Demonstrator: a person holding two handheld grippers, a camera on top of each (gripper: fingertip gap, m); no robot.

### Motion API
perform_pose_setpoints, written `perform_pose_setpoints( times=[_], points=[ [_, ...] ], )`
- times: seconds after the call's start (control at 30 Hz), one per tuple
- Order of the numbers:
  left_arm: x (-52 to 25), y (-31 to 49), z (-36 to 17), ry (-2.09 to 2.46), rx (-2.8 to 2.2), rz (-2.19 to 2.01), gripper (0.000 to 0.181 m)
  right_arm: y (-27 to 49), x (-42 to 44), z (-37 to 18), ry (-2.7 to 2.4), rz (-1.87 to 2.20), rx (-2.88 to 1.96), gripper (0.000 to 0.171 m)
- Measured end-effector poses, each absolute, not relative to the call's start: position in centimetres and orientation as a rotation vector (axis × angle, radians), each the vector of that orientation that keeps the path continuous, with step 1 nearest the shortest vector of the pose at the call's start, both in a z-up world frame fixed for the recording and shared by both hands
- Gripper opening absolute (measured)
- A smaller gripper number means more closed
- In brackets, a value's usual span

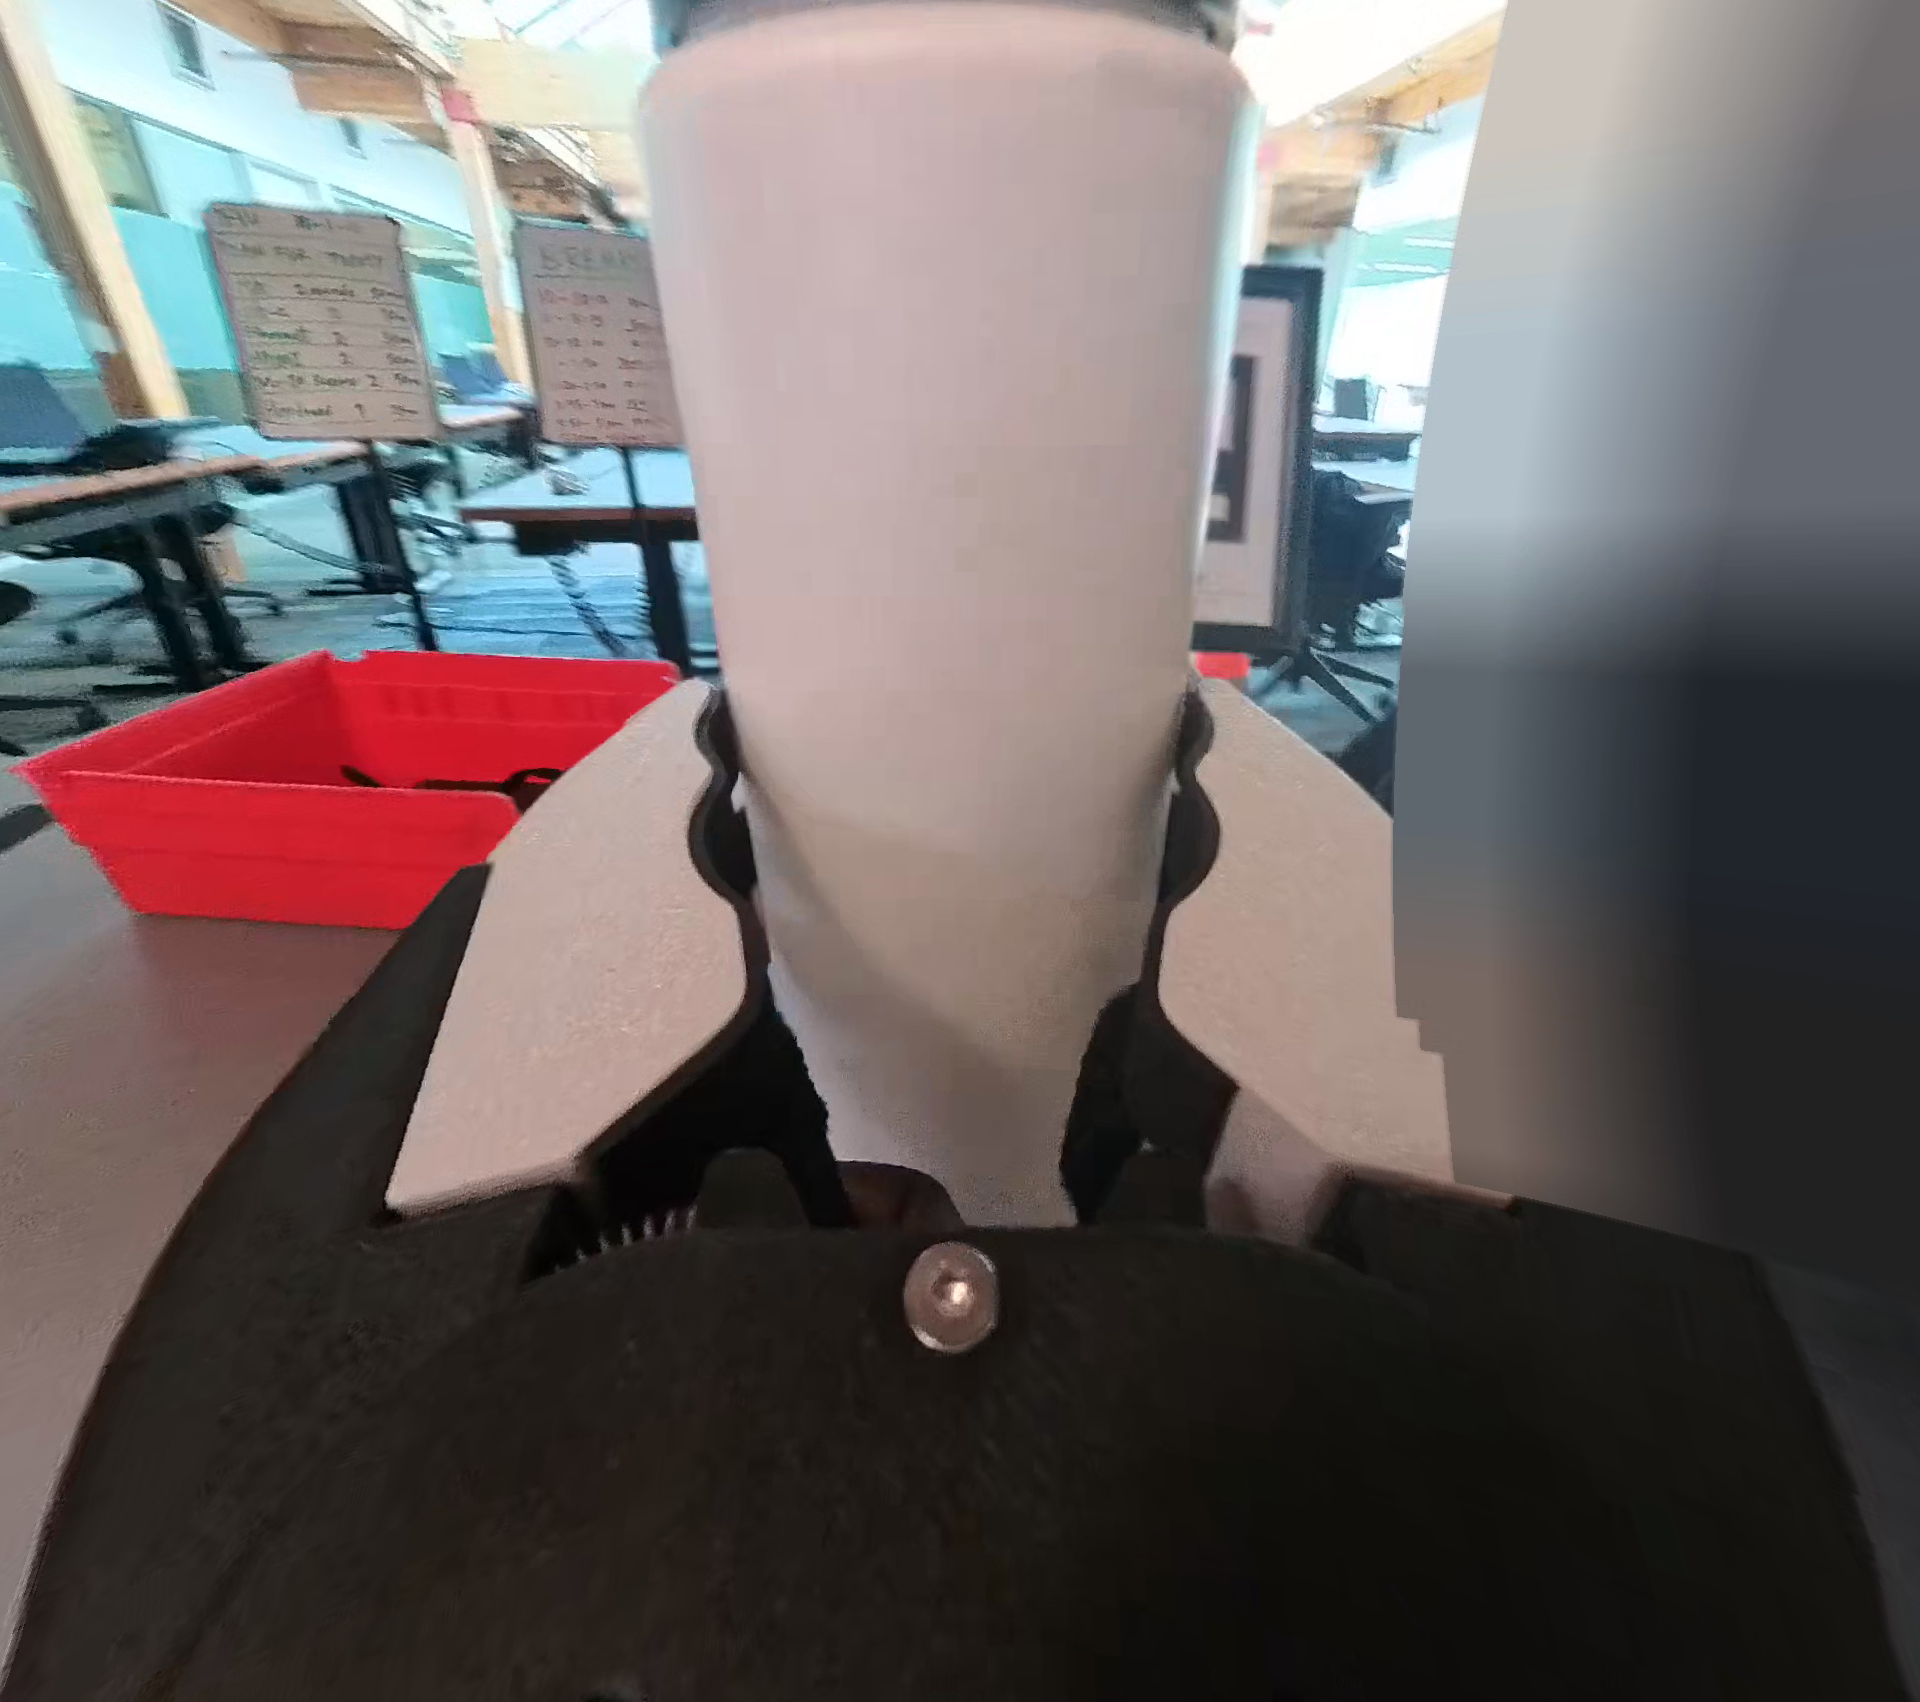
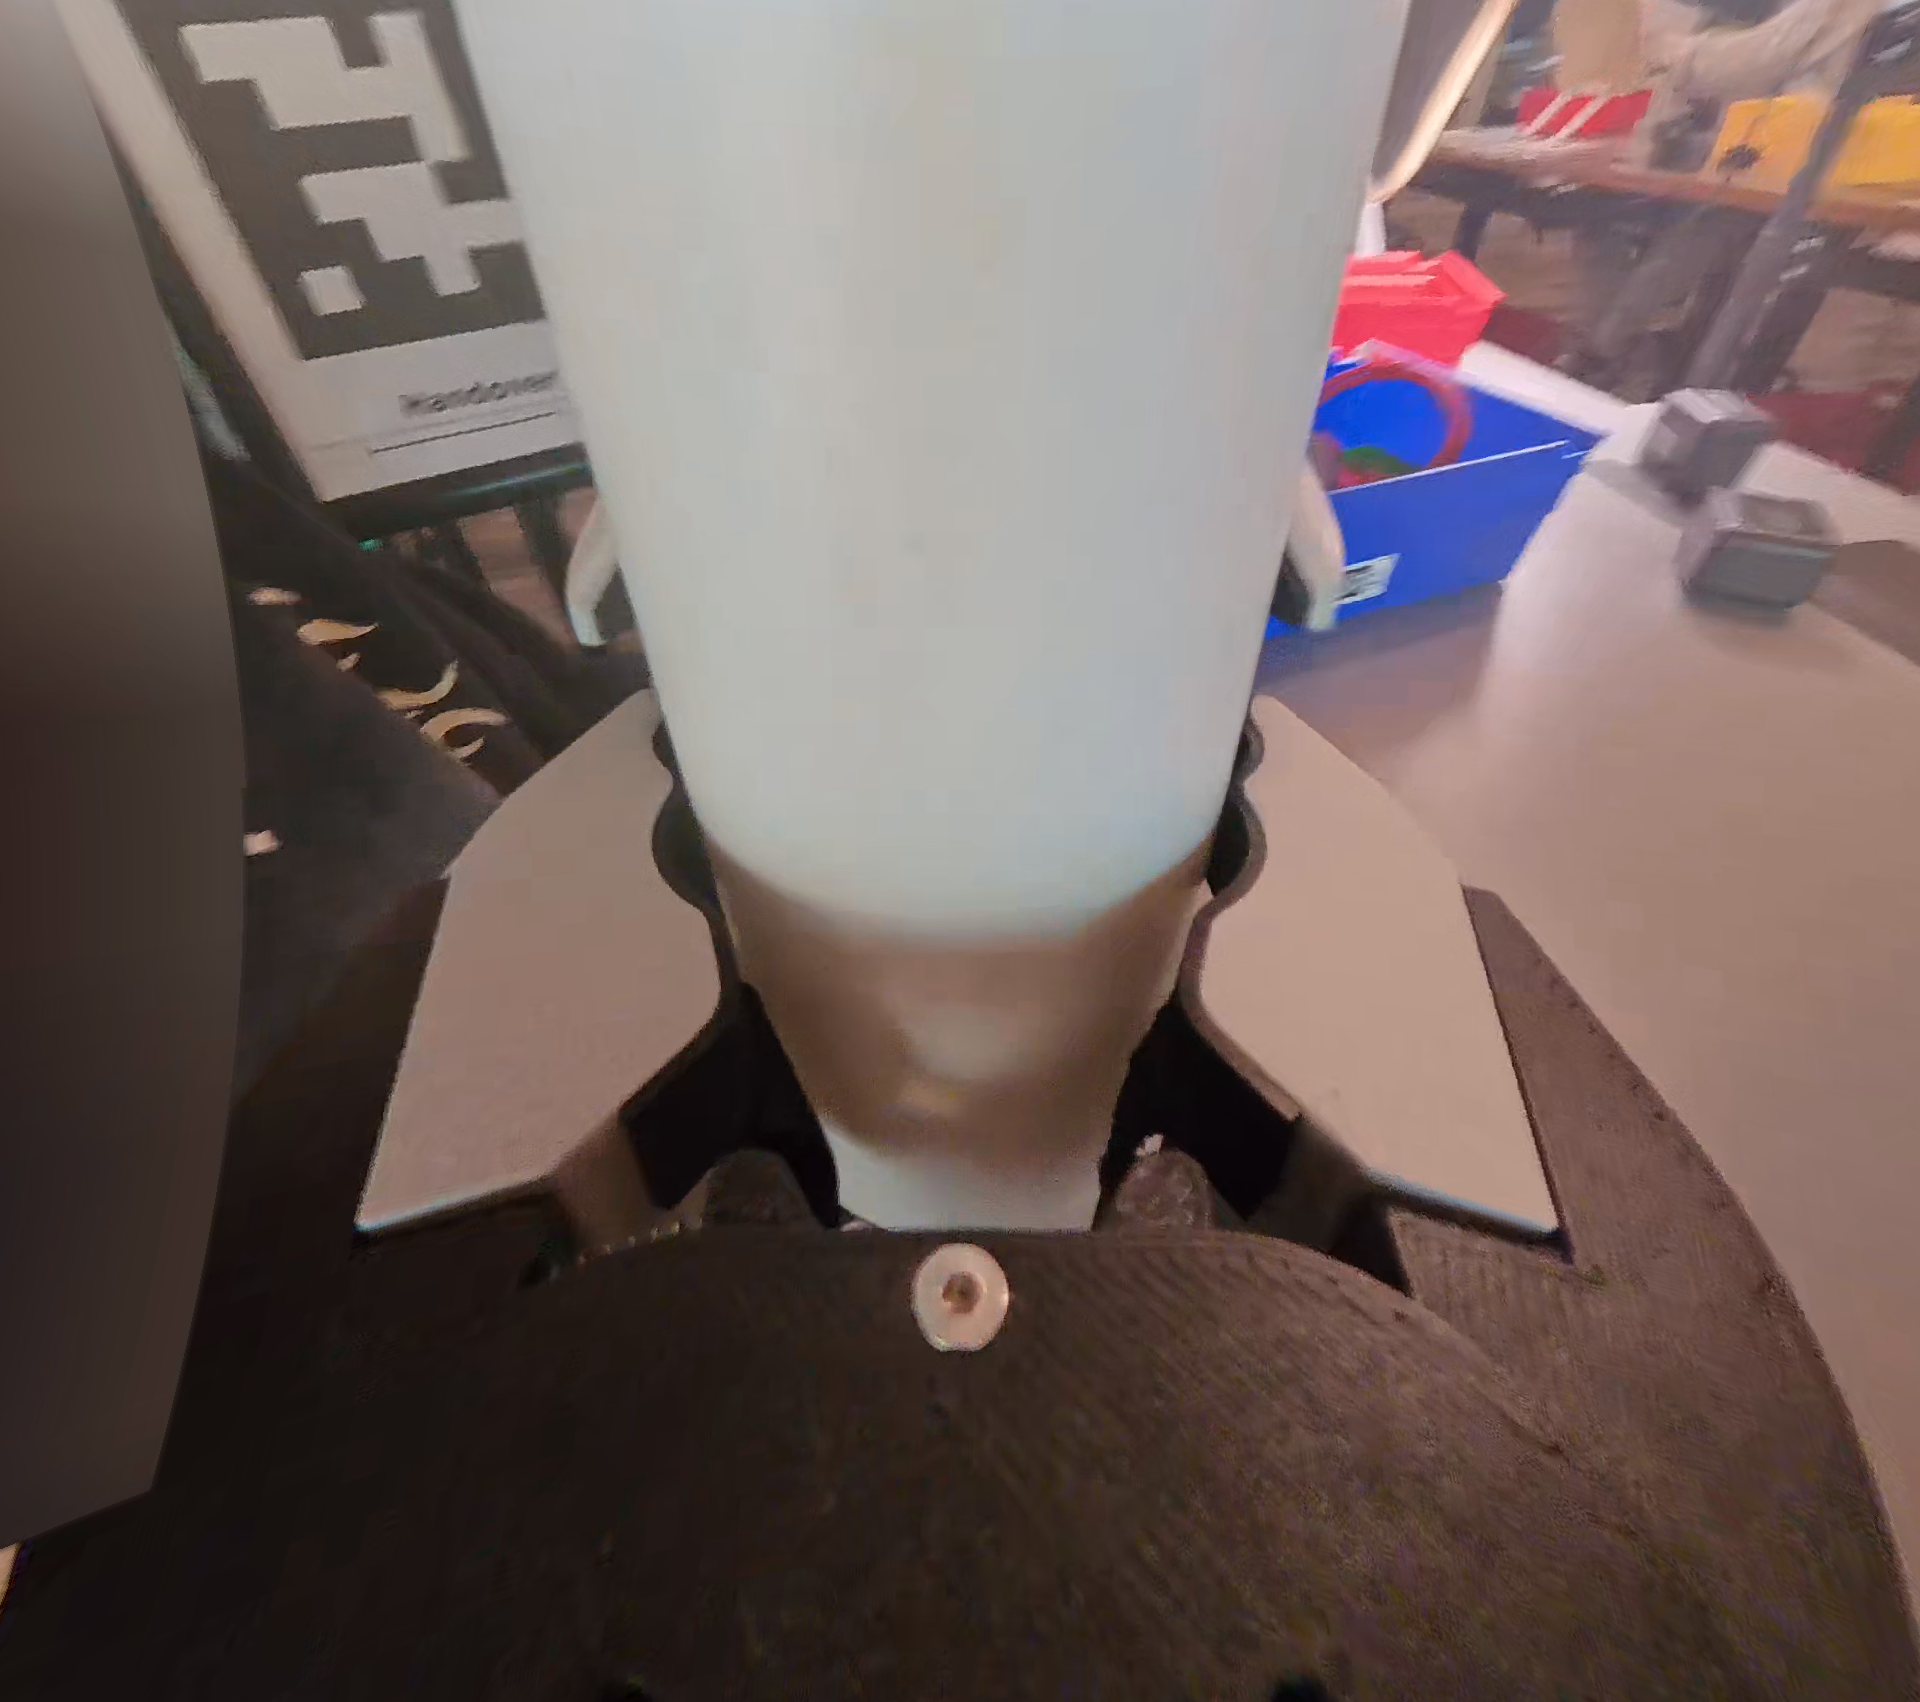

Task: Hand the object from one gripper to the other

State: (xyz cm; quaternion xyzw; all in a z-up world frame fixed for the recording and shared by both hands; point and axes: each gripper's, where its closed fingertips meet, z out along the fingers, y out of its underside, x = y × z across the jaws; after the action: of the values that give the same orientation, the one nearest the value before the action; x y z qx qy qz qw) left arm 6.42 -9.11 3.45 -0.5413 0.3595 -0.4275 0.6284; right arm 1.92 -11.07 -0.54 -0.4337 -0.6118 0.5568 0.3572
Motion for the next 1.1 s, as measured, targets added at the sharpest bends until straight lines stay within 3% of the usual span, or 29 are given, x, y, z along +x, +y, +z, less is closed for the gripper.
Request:
perform_pose_setpoints(
  times=[0.3, 0.5, 0.6, 0.8, 0.87, 1.1],
  points=[
    [5.8, -7.2, 3.8, 0.7, -1.263, -0.667, 0.094, -6.7, 2.0, 1.4, -1.275, 0.996, -1.117, 0.097],
    [5.8, -6.8, 3.3, 0.701, -1.284, -0.642, 0.084, -6.6, 1.5, 0.5, -1.302, 0.803, -1.104, 0.096],
    [5.7, -8.0, 3.2, 0.775, -1.289, -0.776, 0.083, -8.5, 1.8, 0.3, -1.416, 0.992, -1.069, 0.091],
    [6.8, -10.6, 3.2, 0.919, -1.224, -1.008, 0.082, -11.4, 2.9, 0.6, -1.554, 1.52, -1.083, 0.105],
    [7.3, -10.6, 2.9, 0.933, -1.233, -1.024, 0.083, -12.8, 3.0, -0.2, -1.646, 1.636, -1.082, 0.099],
    [5.5, -8.2, 4.3, 0.729, -1.231, -0.837, 0.084, -10.1, 2.3, 0.8, -1.465, 1.516, -1.134, 0.094]
  ],
)
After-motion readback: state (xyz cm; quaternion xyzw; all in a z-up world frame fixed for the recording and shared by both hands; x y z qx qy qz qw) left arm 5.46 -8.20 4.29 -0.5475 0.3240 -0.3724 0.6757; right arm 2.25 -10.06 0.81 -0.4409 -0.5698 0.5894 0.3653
